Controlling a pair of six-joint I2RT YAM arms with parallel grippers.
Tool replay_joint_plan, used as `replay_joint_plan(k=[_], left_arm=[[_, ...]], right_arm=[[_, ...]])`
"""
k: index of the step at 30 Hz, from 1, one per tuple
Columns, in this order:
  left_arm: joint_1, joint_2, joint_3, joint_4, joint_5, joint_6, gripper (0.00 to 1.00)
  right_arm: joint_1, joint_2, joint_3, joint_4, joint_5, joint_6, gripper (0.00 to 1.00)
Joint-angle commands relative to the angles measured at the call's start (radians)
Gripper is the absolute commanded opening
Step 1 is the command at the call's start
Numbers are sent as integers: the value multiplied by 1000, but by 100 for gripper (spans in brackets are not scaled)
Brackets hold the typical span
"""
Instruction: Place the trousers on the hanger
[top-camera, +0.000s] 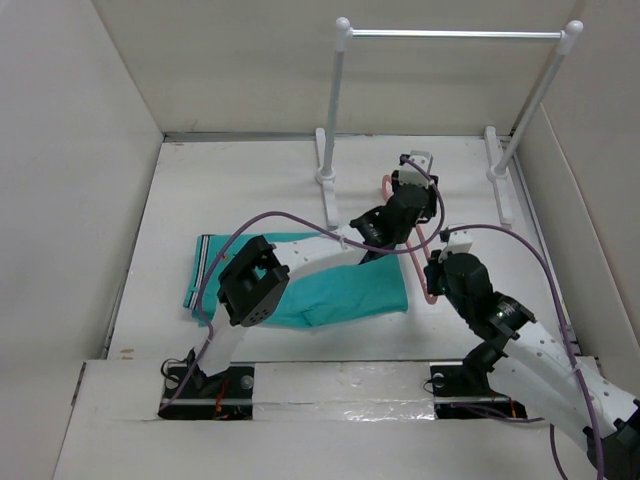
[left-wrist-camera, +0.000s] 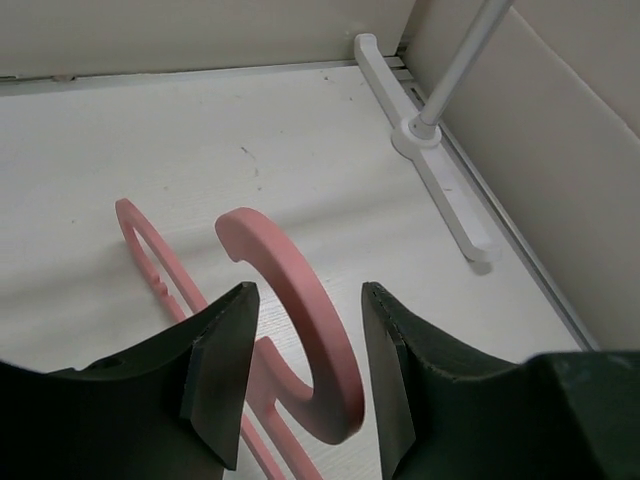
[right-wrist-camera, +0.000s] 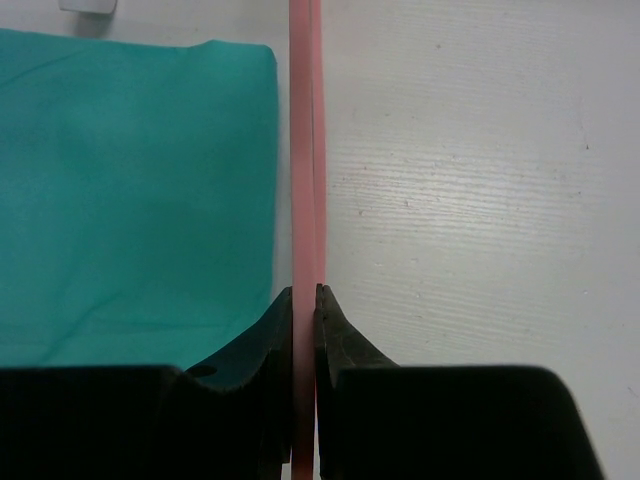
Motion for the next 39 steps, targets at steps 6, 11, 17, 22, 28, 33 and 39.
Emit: replay_joint_plan(k=[6, 11, 17, 22, 28, 33, 39], left_arm=[[16, 8, 18, -21, -46, 4, 8], [16, -76, -123, 34, -44, -51, 0], [25, -236, -411, 184, 3, -213, 0], [16, -314, -559, 281, 9, -354, 0], [-18, -356, -663, 335, -34, -437, 0], [-77, -373, -768, 414, -154, -553, 0], [-99, -337, -814, 425, -291, -621, 0]], right_arm=[[7, -27, 22, 35, 19, 2, 0], [16, -42, 42, 10, 4, -2, 44], [16, -84, 130, -69, -87, -24, 84], [16, -128, 202, -135, -147, -44, 87], [16, -148, 185, -90, -139, -45, 30], [16, 11, 145, -14, -182, -51, 0], [-59, 123, 38, 160, -258, -48, 0]])
